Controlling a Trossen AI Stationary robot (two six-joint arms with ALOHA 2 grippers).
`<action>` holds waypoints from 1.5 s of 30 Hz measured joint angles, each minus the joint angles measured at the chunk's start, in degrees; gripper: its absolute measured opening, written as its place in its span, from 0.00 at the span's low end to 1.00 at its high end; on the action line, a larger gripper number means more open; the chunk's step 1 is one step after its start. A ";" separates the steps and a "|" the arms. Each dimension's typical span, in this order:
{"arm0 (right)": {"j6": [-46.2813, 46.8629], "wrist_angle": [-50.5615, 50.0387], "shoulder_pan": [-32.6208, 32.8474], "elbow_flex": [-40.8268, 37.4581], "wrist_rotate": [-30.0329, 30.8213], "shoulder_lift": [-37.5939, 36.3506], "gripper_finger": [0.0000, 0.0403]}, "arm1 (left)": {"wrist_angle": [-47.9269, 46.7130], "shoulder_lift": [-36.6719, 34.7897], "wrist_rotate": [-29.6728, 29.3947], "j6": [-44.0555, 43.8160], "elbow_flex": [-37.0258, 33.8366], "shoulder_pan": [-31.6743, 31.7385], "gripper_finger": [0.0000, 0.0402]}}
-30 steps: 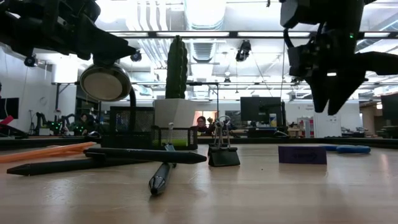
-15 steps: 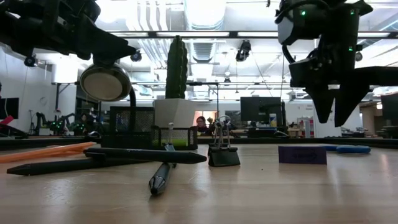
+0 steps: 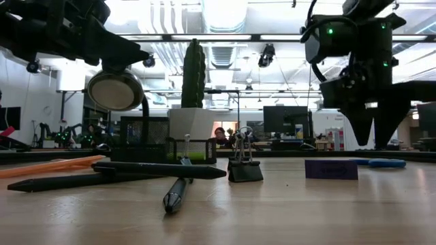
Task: Pick and place office supplies into organizer
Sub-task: Put the blue scissors into the black desk organizer
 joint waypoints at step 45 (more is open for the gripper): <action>-2.79 3.70 0.04 -0.77 -1.51 9.83 0.41 | -0.15 0.00 -0.01 0.03 0.00 0.00 0.39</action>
